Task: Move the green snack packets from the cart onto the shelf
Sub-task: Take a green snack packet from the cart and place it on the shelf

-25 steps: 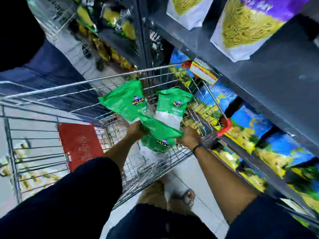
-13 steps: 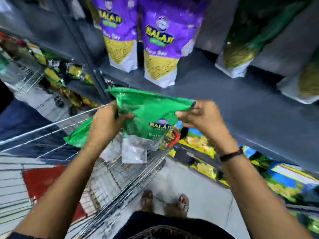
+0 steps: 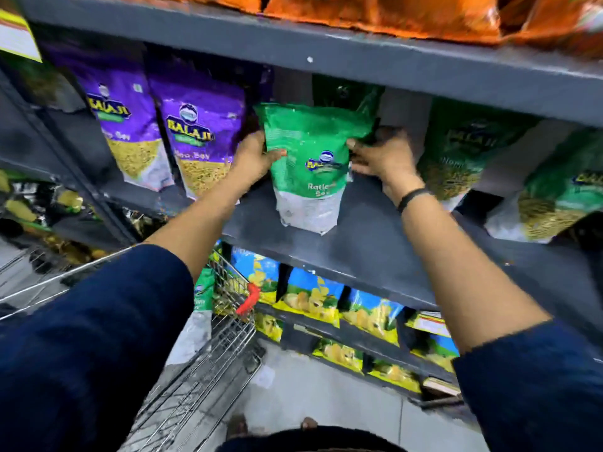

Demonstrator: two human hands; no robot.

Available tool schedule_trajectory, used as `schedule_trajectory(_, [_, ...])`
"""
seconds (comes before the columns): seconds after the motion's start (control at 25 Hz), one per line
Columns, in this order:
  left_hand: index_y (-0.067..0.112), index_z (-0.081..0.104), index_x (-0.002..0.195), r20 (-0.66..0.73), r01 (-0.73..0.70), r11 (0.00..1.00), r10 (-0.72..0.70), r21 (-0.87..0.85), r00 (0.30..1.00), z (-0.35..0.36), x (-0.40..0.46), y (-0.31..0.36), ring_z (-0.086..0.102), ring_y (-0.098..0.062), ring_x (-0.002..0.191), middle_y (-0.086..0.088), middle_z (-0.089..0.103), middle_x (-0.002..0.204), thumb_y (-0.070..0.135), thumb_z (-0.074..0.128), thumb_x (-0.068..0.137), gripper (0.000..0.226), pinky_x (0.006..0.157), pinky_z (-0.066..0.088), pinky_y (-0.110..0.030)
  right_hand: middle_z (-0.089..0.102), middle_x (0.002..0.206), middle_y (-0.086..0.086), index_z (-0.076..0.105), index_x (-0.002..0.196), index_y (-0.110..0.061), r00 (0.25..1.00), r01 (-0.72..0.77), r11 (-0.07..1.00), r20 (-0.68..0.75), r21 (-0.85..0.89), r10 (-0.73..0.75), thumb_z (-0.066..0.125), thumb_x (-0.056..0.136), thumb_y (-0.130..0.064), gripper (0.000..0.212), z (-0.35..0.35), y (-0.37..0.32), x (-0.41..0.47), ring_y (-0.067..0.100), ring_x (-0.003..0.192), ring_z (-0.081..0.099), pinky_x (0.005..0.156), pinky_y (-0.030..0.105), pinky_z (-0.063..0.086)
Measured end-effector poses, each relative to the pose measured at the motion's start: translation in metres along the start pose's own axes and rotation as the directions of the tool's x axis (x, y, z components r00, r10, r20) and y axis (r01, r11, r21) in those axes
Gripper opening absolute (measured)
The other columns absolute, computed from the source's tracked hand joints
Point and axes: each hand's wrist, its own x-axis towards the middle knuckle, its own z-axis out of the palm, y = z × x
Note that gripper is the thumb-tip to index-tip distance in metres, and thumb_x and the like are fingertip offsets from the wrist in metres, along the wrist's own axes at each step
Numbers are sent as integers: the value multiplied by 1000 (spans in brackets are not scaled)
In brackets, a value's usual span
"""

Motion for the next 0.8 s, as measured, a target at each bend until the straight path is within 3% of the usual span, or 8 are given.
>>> schedule_trajectory(0.08, [-2, 50, 123, 13, 26, 981, -24, -194, 1000, 16, 0, -8, 63, -16, 101, -16, 58, 123, 28, 59, 81, 52, 102, 46, -43, 63, 88, 8, 53, 73, -26, 992, 36, 999, -123, 31, -32, 68, 72, -27, 16, 7, 18, -4, 24, 79, 63, 80, 45, 57])
schedule_trajectory(0.2, [21, 40, 136, 96, 239, 842, -220, -484, 971, 31, -14, 7, 49, -12, 125, 0, 49, 139, 63, 18, 88, 68, 108, 38, -31, 55, 98, -1, 52, 102, -28, 963, -4, 983, -265, 185, 53, 63, 77, -36, 29, 34, 49, -36, 18, 90, 52, 87, 42, 45])
schedule_trajectory(0.28, [25, 40, 134, 104, 289, 810, -276, -510, 956, 39, -19, 3, 45, -16, 127, 3, 51, 134, 64, -4, 86, 76, 96, 42, -25, 49, 114, -1, 40, 125, -23, 969, -209, 948, -78, 239, 234, 53, 84, -43, 48, 58, 74, -62, 17, 101, 47, 95, 47, 42])
schedule_trajectory(0.36, [23, 52, 120, 50, 331, 773, -364, -541, 930, 44, -19, -14, 54, -22, 118, -2, 56, 128, 78, 1, 76, 87, 93, 50, -28, 36, 143, -4, 21, 141, -24, 951, -288, 938, 175, 192, 256, 39, 90, -48, 59, 69, 87, -68, 13, 122, 39, 111, 48, 32])
schedule_trajectory(0.48, [6, 58, 106, -76, 345, 793, -437, -502, 896, 49, -14, -46, 66, -31, 79, -23, 66, 99, 78, 15, 77, 88, 62, 54, -24, 19, 156, -2, 14, 145, -24, 981, -188, 971, 82, 150, 177, 32, 94, -45, 58, 61, 88, -39, 13, 139, 25, 118, 32, 17])
schedule_trajectory(0.64, [20, 42, 131, 34, 337, 775, -378, -534, 925, 62, -29, -28, 47, -16, 119, -1, 49, 136, 50, 22, 94, 51, 102, 38, -34, 29, 152, 1, 25, 142, -16, 990, -139, 980, 35, 142, 135, 33, 96, -35, 51, 62, 103, -36, 3, 128, 30, 92, 3, 19])
schedule_trajectory(0.72, [23, 42, 130, 83, 352, 734, -377, -581, 923, 72, -30, -25, 48, -12, 112, 2, 48, 138, 50, 28, 94, 47, 101, 38, -34, 36, 148, 2, 33, 139, -16, 994, -99, 983, 51, 156, 92, 34, 95, -38, 49, 67, 107, -35, 3, 127, 34, 107, 12, 22])
schedule_trajectory(0.8, [25, 43, 127, 45, 349, 732, -401, -585, 915, 82, -32, -27, 52, -18, 115, -2, 50, 138, 54, 37, 89, 47, 106, 41, -43, 43, 145, 6, 38, 135, -18, 995, -96, 978, 41, 185, 90, 34, 92, -46, 52, 66, 110, -20, 15, 131, 40, 116, 38, 29])
